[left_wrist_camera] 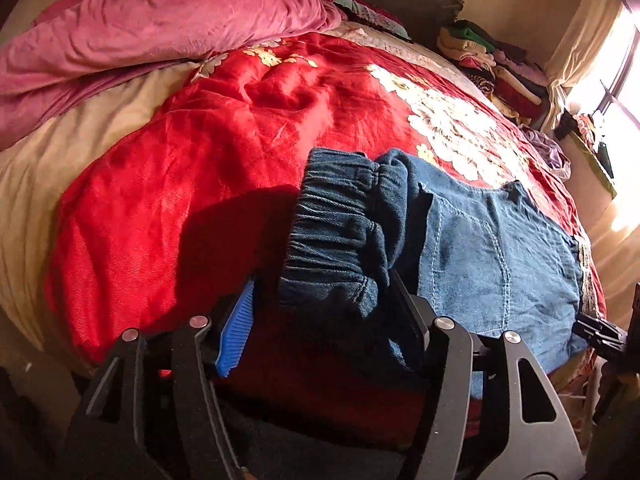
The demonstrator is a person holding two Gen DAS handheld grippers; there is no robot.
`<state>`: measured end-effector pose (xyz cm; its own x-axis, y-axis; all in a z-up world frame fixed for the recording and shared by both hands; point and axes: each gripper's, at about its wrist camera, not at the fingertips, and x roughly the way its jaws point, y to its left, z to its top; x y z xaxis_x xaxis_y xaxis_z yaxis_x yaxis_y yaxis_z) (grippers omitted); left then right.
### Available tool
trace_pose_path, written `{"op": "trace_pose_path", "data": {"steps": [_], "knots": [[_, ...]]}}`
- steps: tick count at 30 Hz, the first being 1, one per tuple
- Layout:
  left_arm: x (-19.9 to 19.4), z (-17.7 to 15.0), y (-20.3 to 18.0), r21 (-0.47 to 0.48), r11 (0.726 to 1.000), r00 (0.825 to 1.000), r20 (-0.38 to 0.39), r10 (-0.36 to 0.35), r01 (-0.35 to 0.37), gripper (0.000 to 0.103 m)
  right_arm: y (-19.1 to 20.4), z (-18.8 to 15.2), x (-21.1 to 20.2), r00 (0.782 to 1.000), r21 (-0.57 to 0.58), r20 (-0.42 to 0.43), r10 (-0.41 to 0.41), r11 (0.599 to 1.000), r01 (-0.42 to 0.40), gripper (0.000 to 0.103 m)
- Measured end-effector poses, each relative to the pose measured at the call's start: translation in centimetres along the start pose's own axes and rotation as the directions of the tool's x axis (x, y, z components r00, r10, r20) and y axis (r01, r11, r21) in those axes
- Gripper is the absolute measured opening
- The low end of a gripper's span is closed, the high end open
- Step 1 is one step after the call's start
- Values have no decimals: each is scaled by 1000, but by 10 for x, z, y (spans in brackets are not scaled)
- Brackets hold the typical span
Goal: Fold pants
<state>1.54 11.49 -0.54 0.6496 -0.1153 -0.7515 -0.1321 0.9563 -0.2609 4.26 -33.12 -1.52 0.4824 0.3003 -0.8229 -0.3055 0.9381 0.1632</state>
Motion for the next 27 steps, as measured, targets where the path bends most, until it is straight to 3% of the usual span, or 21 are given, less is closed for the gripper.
{"op": "trace_pose_path", "data": {"steps": [4,8,11,15,20,23,27], "knots": [[-37,9,-13,41,996,990,118,70,-76,59,-1,3,-17,998,18,50,28,999,-29,52],[-55,21,-54,141,990,987,163,1,-24,68,1,12,-31,993,3,115,17,1000,-18,52],[-39,24,-101,249,967,990,115,-77,47,70,4,25,-30,992,-14,129,2,1000,0,52],[5,16,-158,356,920,986,-25,-167,165,71,4,39,-20,992,-13,128,-5,1000,6,55],[65,-16,-189,457,877,984,-159,-87,151,73,-12,33,5,999,33,35,-41,999,40,55],[77,-29,-181,471,873,987,-147,-64,127,75,-20,24,10,998,48,63,-10,999,7,55],[72,-36,-180,492,864,993,-102,-58,101,76,-12,23,12,997,8,65,-47,999,47,56]]}}
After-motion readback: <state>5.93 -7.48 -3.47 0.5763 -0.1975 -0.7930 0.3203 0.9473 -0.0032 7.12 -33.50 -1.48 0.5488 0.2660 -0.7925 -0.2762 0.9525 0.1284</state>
